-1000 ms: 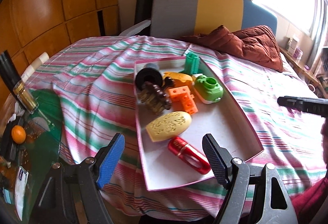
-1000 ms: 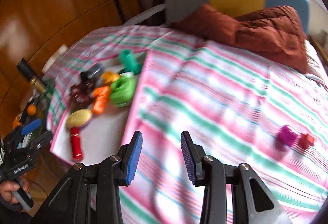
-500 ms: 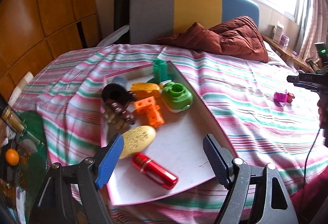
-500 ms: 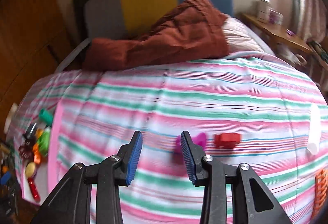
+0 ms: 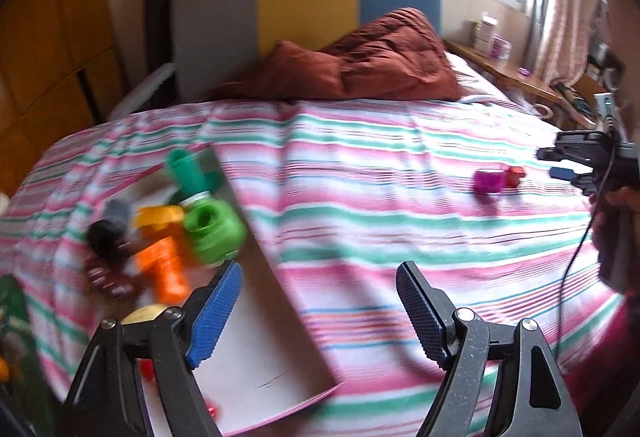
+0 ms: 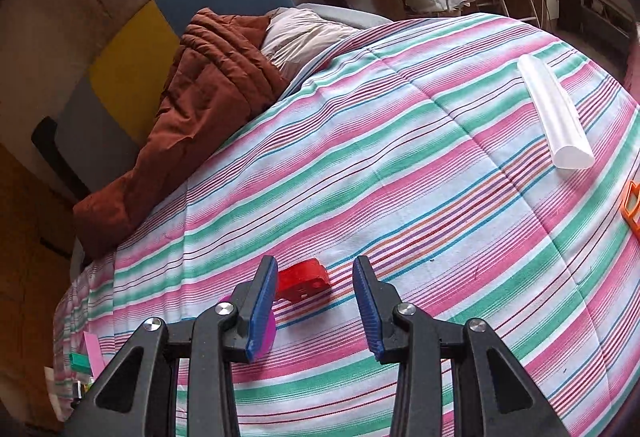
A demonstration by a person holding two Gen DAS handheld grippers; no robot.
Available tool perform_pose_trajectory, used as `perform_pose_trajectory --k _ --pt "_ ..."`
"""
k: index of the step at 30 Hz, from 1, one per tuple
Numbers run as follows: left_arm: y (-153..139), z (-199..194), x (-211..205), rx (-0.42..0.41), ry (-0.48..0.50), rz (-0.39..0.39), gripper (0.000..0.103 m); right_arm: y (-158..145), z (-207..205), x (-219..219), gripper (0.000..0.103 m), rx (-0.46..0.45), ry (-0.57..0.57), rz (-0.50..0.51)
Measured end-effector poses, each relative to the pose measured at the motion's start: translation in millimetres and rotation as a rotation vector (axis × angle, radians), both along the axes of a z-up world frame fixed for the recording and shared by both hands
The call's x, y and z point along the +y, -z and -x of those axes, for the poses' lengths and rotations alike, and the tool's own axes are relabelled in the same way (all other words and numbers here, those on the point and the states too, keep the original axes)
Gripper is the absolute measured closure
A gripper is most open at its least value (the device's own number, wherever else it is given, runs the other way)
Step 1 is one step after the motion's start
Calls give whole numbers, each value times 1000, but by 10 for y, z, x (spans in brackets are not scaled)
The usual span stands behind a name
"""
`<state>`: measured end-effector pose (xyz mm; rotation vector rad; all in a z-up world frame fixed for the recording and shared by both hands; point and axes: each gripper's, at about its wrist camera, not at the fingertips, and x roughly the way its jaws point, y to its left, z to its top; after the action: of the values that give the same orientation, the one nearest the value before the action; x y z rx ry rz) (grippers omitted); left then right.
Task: Organize rigid objects
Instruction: 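Move both tools back toward the magenta cup and red block, then grasp the magenta cup with the left tool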
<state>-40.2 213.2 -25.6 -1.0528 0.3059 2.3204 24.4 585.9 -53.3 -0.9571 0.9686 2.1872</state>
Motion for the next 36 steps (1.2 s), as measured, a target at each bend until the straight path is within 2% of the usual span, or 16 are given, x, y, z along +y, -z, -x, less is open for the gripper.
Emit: perform_pose_trajectory --k 6,9,15,18,27,28,30,31,36 --pt "52 22 625 -19 131 -8 23 40 -35 60 64 14 15 51" --pt "103 45 966 -60 203 -33 23 54 -55 95 64 28 21 79" --pt "201 80 1613 -112 319 -63 16 67 -39 94 61 42 7 114" --pt "245 105 1893 -125 353 -74 13 77 -22 89 61 44 1 126" --pt "568 341 2517 -196 385 -53 15 93 12 82 60 46 -14 147" --pt "611 369 2570 -204 386 -46 17 90 19 80 60 45 -16 145" --pt "696 414 2644 -221 390 -30 35 89 40 71 60 41 -22 138" --pt "742 429 2665 -236 395 -20 54 91 46 67 60 37 -25 135" --pt "721 347 2492 -231 423 -54 56 121 77 56 60 17 -37 124"
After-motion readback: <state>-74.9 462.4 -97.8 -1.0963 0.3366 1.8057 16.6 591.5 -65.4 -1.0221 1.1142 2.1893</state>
